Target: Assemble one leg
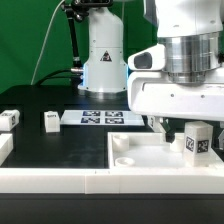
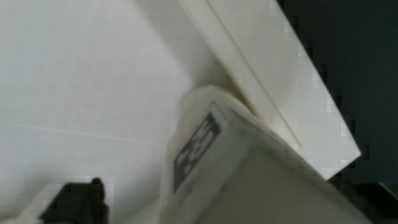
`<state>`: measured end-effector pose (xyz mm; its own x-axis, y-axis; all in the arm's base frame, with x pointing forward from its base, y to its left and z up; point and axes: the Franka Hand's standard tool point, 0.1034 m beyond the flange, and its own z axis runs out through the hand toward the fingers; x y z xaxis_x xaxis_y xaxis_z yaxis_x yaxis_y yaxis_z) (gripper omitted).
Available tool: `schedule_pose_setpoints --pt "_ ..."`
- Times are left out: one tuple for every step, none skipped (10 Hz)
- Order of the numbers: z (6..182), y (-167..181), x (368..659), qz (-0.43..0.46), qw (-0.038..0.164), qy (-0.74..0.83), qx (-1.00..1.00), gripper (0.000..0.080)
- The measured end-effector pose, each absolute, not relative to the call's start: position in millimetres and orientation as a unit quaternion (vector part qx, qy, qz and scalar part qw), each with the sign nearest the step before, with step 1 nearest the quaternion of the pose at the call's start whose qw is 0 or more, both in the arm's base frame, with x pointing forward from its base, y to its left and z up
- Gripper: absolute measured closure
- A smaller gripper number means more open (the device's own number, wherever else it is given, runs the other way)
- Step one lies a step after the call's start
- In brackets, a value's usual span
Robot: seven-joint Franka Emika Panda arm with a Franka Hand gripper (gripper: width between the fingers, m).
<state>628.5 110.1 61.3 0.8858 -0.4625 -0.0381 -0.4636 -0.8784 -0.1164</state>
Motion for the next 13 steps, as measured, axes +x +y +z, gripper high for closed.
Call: schedule_pose_setpoints --pt "61.2 110.0 628.4 0.002 0.059 0.203 -0.977 0.0150" --pt "61.1 110.7 628.3 -0.001 0.056 0.155 -0.986 0.0150" --pt "61.0 112.4 627.8 -0.004 0.053 0.109 -0.993 0.0150" --pt "61.0 112.8 627.7 -0.005 0.050 0.083 -0.995 0.0150" --pt "60.9 111.9 627.6 -0.007 0.048 0.037 -0.998 0.0150" --pt "60.7 111.2 627.5 -0.008 0.047 0.012 -0.999 0.0150" --pt "60.3 109.9 627.4 -0.009 0.046 -0.017 -0.999 0.0150" --pt "60.3 109.9 627.3 -0.009 0.046 -0.010 -0.999 0.0150" --pt "60.2 109.7 627.3 -0.009 0.046 -0.010 -0.999 0.0262" --pt "60.2 109.7 627.4 -0.009 0.046 -0.010 -0.999 0.0262" --pt "60.2 109.7 627.3 -0.009 0.046 -0.010 -0.999 0.0447" --pt "60.2 109.7 627.4 -0.008 0.046 0.005 -0.999 0.0447" --pt "60.1 109.7 627.4 -0.008 0.046 0.008 -0.999 0.0512"
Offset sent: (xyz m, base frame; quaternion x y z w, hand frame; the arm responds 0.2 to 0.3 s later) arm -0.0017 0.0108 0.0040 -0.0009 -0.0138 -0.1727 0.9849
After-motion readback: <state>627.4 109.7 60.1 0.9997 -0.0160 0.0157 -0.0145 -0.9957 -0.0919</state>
